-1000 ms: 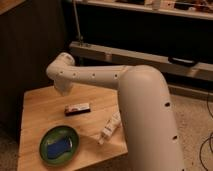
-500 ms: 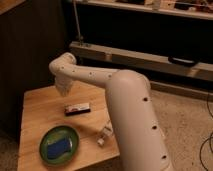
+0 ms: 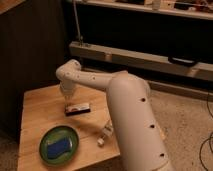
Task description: Push the eraser across the table
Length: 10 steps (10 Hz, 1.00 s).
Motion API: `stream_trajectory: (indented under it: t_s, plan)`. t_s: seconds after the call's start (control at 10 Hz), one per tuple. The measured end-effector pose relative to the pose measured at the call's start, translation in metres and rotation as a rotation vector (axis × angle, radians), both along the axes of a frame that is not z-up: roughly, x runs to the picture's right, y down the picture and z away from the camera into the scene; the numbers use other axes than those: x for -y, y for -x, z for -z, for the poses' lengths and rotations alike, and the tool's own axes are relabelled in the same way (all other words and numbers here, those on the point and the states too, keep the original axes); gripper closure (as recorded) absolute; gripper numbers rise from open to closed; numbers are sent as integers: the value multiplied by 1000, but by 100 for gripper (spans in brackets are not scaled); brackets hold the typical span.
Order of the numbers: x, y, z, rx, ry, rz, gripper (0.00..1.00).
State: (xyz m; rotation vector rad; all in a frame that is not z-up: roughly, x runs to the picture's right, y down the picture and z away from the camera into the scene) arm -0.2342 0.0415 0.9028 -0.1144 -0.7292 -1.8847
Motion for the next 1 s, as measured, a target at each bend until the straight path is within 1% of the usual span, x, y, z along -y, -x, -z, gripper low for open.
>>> stream_trajectory:
  t_s: [0.2,0.3,0.4,0.6,0.8,1.0]
  plan:
    - [0,-16,1,-13,5,10,93]
    - [-2,-16,1,-15,14,18,93]
    - [-9,-16,-3,-17,26,28,93]
    - [-23,-20,-15,-28,47,32,93]
    - [-29,-19,-22,-43,51,34,93]
    - [-31,-22,-25,-57,52,25,93]
